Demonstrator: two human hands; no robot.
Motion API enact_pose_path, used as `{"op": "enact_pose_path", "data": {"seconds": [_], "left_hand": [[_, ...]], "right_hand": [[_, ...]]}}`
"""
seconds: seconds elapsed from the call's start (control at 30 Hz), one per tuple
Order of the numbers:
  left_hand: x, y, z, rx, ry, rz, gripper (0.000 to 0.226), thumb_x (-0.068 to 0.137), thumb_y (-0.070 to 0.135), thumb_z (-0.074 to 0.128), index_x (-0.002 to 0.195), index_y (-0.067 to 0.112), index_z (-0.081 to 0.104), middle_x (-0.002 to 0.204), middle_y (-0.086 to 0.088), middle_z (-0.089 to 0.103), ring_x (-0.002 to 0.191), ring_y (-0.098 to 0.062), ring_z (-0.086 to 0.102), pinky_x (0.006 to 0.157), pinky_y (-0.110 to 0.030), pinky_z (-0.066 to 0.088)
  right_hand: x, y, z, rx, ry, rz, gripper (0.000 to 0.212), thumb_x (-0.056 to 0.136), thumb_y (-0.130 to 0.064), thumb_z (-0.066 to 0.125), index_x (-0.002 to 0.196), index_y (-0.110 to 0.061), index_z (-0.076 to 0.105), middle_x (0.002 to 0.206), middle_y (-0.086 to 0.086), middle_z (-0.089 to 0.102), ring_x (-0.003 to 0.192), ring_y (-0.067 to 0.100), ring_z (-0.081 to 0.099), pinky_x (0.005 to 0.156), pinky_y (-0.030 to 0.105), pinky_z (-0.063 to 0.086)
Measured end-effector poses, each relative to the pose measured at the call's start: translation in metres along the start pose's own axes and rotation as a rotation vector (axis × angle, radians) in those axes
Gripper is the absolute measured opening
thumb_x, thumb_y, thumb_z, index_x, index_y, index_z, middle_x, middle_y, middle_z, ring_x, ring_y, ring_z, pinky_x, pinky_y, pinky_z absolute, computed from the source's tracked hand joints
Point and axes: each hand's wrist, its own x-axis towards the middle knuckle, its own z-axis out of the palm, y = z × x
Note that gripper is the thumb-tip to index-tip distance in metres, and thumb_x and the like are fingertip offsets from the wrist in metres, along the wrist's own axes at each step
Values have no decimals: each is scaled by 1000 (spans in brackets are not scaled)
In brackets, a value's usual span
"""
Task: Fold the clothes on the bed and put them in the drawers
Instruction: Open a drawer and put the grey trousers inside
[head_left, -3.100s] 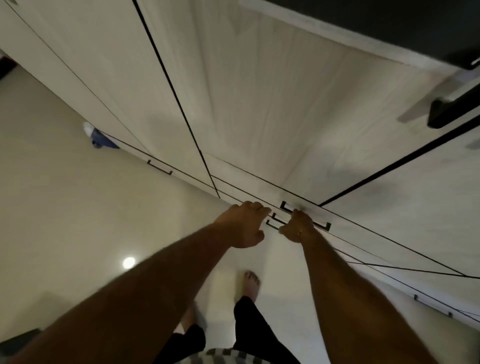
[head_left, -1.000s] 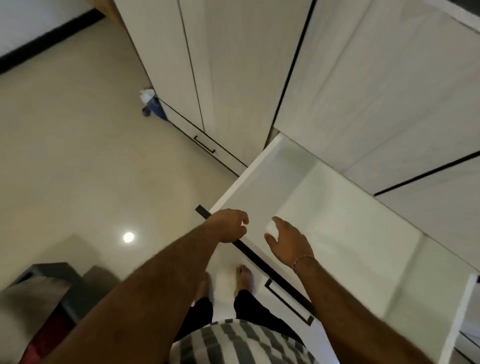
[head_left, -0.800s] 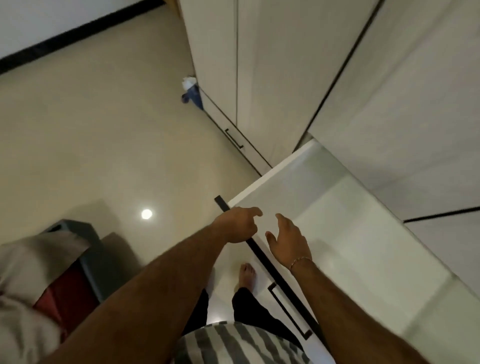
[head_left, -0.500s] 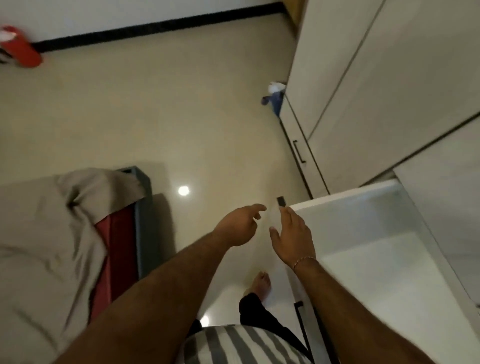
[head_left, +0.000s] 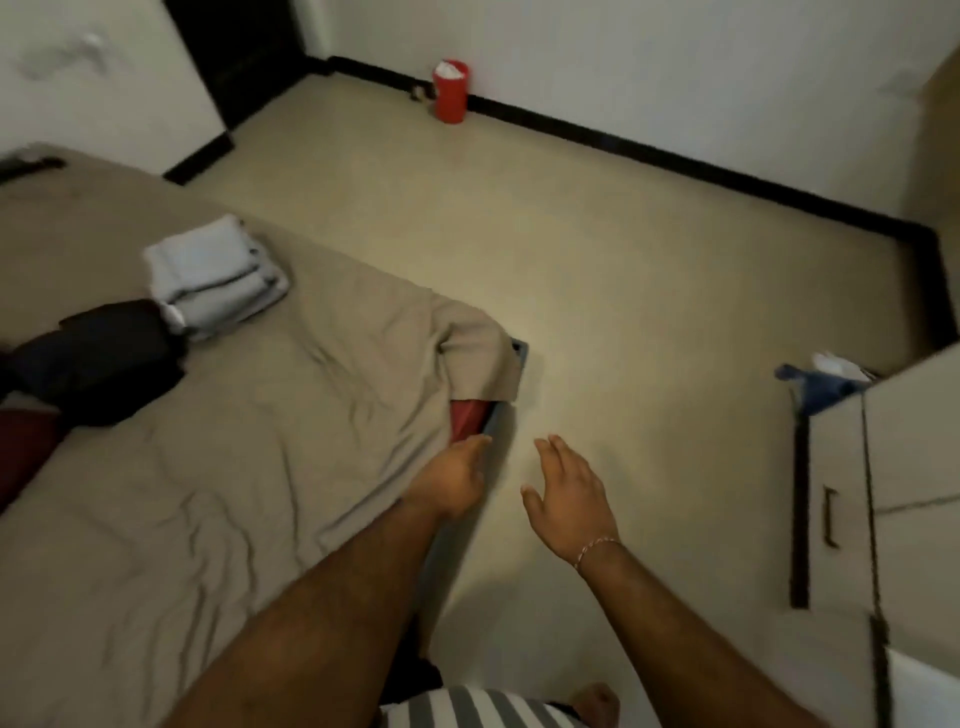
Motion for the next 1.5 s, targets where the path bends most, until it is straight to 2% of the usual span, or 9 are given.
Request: {"op": "enact_pose_path", "data": {"seconds": [0.27, 0.53, 0.7, 0.83, 1.03, 1.17, 1.27, 1.4, 1.5], "left_hand": [[-84, -180, -168, -273, 438, -374, 56, 98, 21, 57, 153, 21, 45, 135, -7, 61, 117, -25, 60, 96, -30, 45], [-143, -275, -204, -610, 748, -601, 50, 96, 23, 63, 145, 24, 52, 117, 1, 65, 103, -23, 65, 94, -37, 54], [-124, -301, -227, -820, 789, -690, 40, 96, 20, 61, 136, 20, 58, 94, 0, 67, 82, -20, 65, 80, -31, 53], [-88, -307, -249, -1012, 791, -754, 37, 98, 18, 63, 134, 15, 58, 103, -8, 67, 98, -28, 69, 79, -29, 52], [20, -304, -300, -1236, 871, -790, 33, 98, 14, 58, 131, 14, 60, 115, -11, 68, 83, -18, 66, 64, -27, 46], [107, -329, -328, -1115, 794, -840, 28, 95, 18, 65, 122, 11, 66, 115, -13, 70, 103, -30, 67, 87, -36, 54], [168, -361, -351, -1053, 781, -824, 22, 93, 21, 66, 112, 13, 68, 111, -11, 70, 93, -25, 64, 83, -32, 50], [228, -411, -389, -857, 860, -799, 40, 95, 28, 67, 133, 16, 62, 133, -11, 65, 115, -29, 63, 96, -32, 51], [249, -449, -414, -774, 866, -824, 58, 96, 34, 65, 150, 21, 47, 147, -15, 50, 115, -30, 61, 90, -33, 52]], "right_hand": [[88, -225, 38, -127, -208, -429, 75, 97, -43, 56, 161, -22, 23, 169, 5, 20, 152, 26, 27, 122, 41, 31], [136, -365, 73, -153, -328, -663, 74, 99, -43, 55, 162, -22, 22, 170, 3, 18, 155, 23, 21, 124, 41, 27], [183, -404, 87, -67, -399, -631, 73, 99, -38, 60, 161, -19, 27, 168, 3, 24, 152, 23, 25, 124, 33, 23], [228, -418, 93, 60, -447, -511, 81, 95, -37, 67, 162, -19, 25, 165, 3, 28, 151, 21, 30, 122, 31, 26], [342, -432, 112, 323, -557, -281, 84, 92, -36, 73, 160, -20, 28, 164, 4, 33, 148, 21, 36, 121, 33, 31], [428, -440, 142, 443, -560, -159, 89, 86, -44, 78, 158, -23, 31, 162, 6, 35, 146, 23, 40, 120, 40, 36], [497, -447, 167, 475, -506, -129, 94, 82, -45, 82, 157, -19, 33, 160, 10, 37, 145, 26, 40, 119, 45, 37], [586, -470, 194, 534, -390, -146, 87, 79, -46, 85, 149, -14, 44, 147, 12, 50, 135, 32, 51, 112, 43, 44], [638, -489, 213, 554, -318, -171, 86, 80, -49, 84, 145, -6, 47, 145, 17, 53, 132, 35, 53, 112, 44, 44]]}}
